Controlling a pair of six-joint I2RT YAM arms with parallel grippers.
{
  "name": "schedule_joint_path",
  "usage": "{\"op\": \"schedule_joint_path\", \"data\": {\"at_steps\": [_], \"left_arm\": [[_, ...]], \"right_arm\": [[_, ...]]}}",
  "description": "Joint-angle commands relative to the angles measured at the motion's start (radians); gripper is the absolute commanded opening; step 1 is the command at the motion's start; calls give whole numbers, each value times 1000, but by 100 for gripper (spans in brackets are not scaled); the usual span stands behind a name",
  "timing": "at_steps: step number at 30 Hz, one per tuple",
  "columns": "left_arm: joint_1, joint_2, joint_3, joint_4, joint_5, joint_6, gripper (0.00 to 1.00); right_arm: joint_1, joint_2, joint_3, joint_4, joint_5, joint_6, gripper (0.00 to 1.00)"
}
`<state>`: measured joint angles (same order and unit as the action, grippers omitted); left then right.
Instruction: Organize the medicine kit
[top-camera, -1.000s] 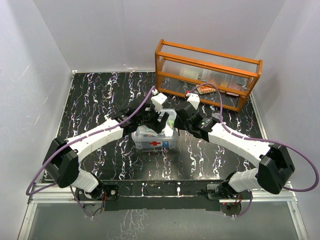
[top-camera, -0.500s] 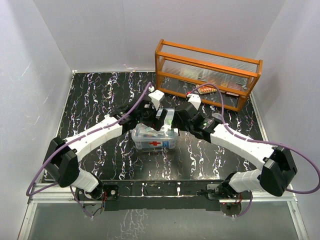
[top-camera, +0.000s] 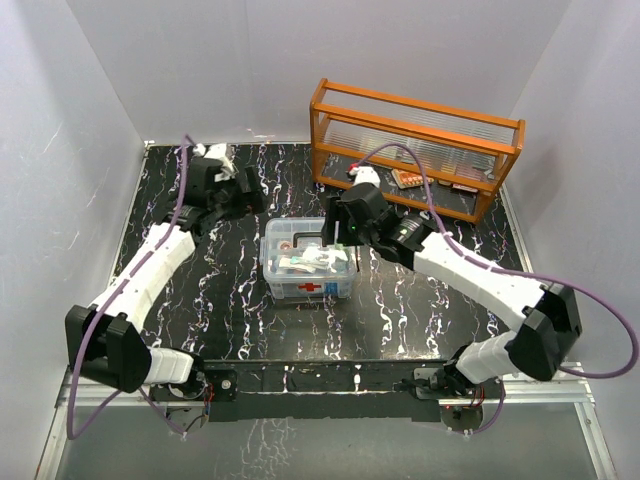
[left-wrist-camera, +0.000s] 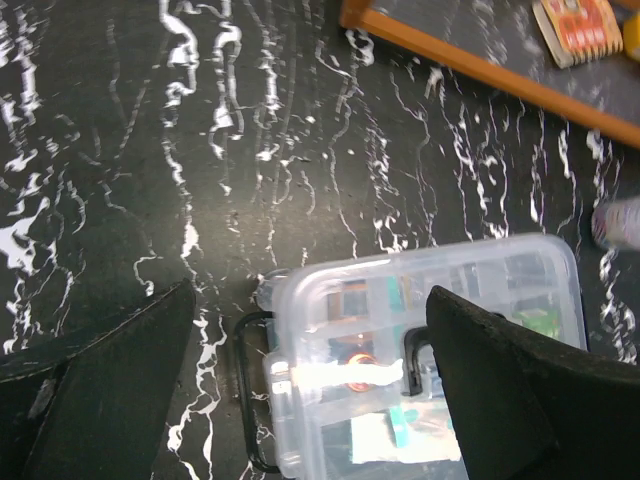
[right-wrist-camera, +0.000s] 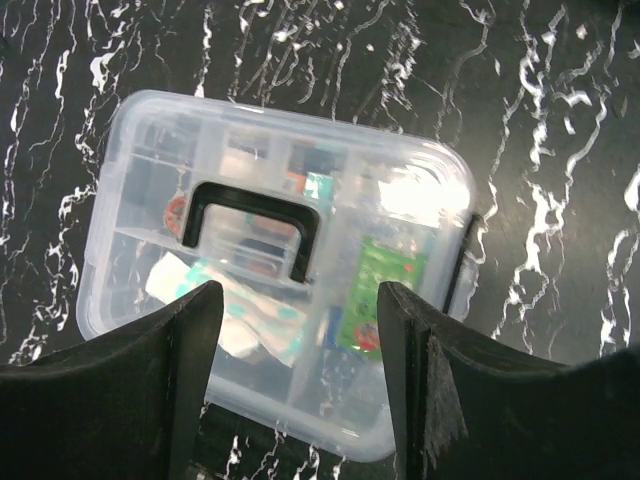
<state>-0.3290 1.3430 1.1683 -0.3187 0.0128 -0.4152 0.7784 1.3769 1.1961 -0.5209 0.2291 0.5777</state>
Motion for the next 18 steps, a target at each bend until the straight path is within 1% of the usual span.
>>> {"op": "schedule_joint_path", "data": {"at_steps": [1,4,8,11,14,18], "left_arm": [[148,-67,-128,12,245,-126,99],[230,-87,-231,87,394,-180,99],[296,-112,-327,165,469,-226,99],[350,-121,-415,280,567,-291,99],[380,-101,-485,386,659,-364,99],[388,-75,-554,526,729,-462,99]], "right_arm": [[65,104,153,-21,61,-92,62],[126,188,226,-50,113,-119,65],[175,286,317,-60,149,-155,69],[201,353,385,-91,180,-191,70],[215,420,427,-107,206,-222,73],[219,456,428,-123,226,-246,75]]}}
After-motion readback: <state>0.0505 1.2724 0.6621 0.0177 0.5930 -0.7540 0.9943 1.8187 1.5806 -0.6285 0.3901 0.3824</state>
